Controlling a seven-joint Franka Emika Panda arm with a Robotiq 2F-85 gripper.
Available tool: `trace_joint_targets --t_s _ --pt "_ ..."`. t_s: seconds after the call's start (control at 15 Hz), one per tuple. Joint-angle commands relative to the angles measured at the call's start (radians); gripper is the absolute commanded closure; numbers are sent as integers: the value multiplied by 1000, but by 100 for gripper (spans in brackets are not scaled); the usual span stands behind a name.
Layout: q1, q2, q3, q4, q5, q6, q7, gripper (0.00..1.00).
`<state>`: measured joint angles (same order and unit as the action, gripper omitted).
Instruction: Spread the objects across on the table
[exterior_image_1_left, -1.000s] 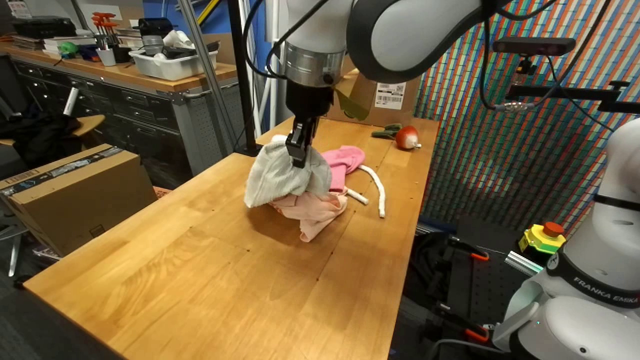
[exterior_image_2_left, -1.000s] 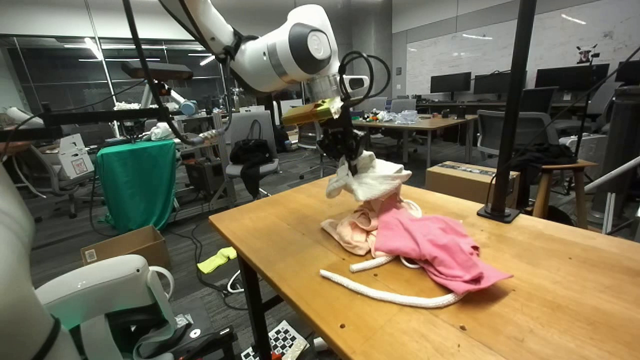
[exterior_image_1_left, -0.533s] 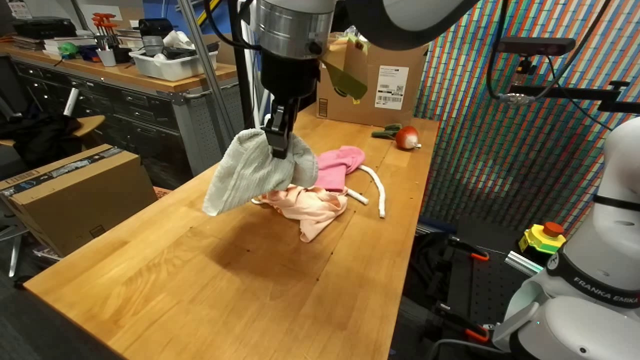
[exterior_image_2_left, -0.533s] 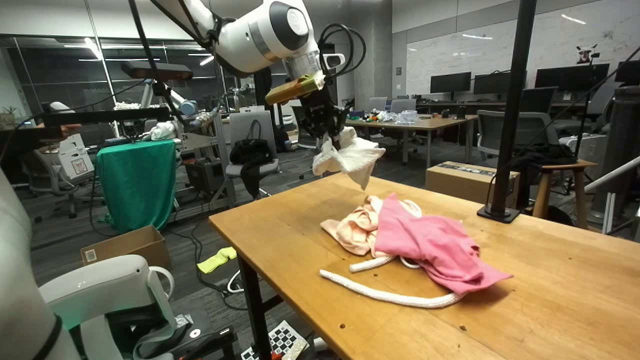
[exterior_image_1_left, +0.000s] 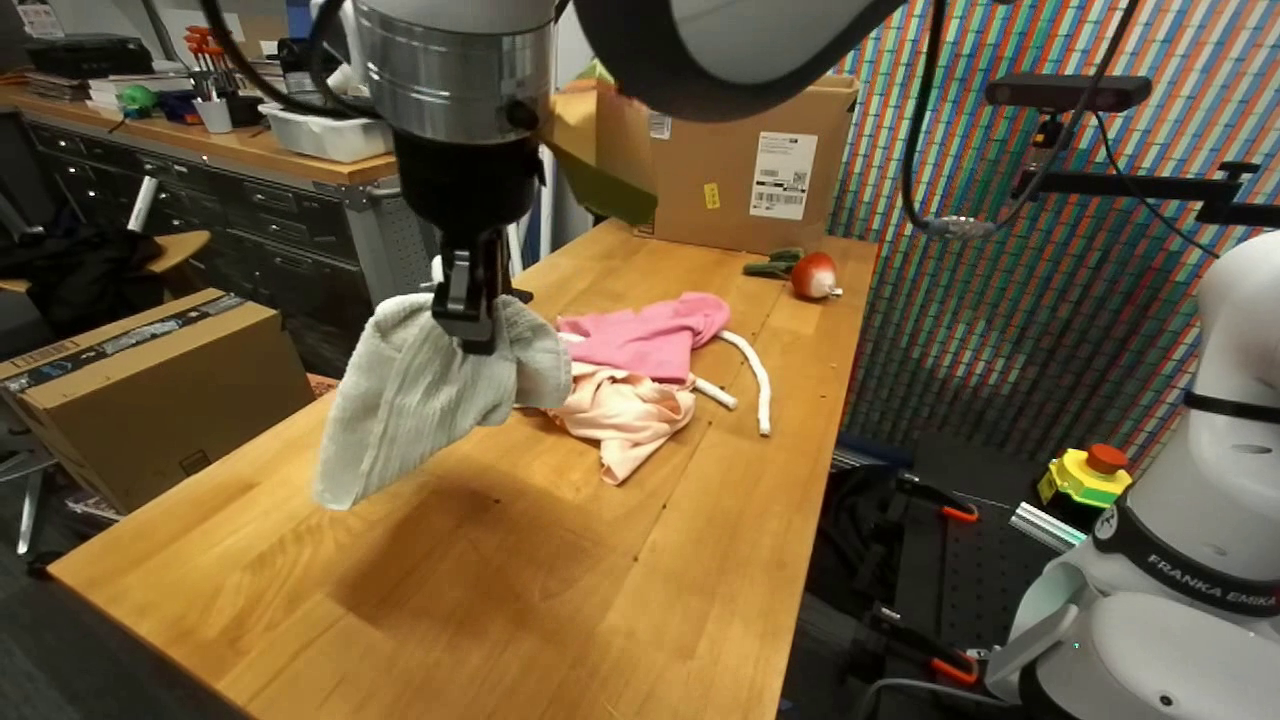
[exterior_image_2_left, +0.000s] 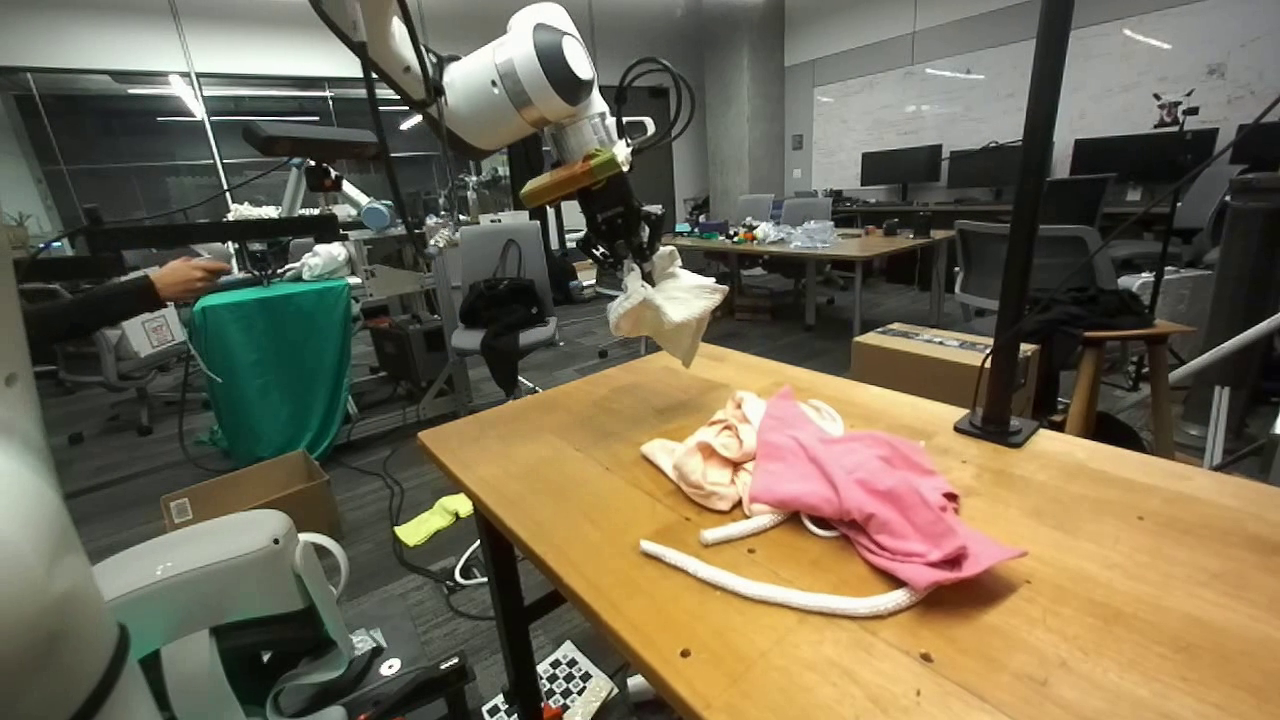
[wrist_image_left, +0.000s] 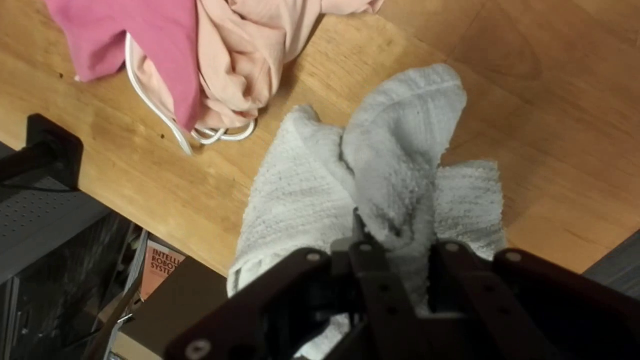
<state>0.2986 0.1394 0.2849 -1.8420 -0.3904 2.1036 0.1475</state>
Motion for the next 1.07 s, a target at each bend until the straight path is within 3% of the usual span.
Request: trace_joint_targets --t_s 0.0,0.6,0.73,1.0 --pt "53 138 -14 150 -90 -11 53 89" --pt "170 323 -135 267 -174 249 355 89" --pt "190 338 -165 277 -178 277 383 55" --pt "206 341 -203 276 -182 299 384 26"
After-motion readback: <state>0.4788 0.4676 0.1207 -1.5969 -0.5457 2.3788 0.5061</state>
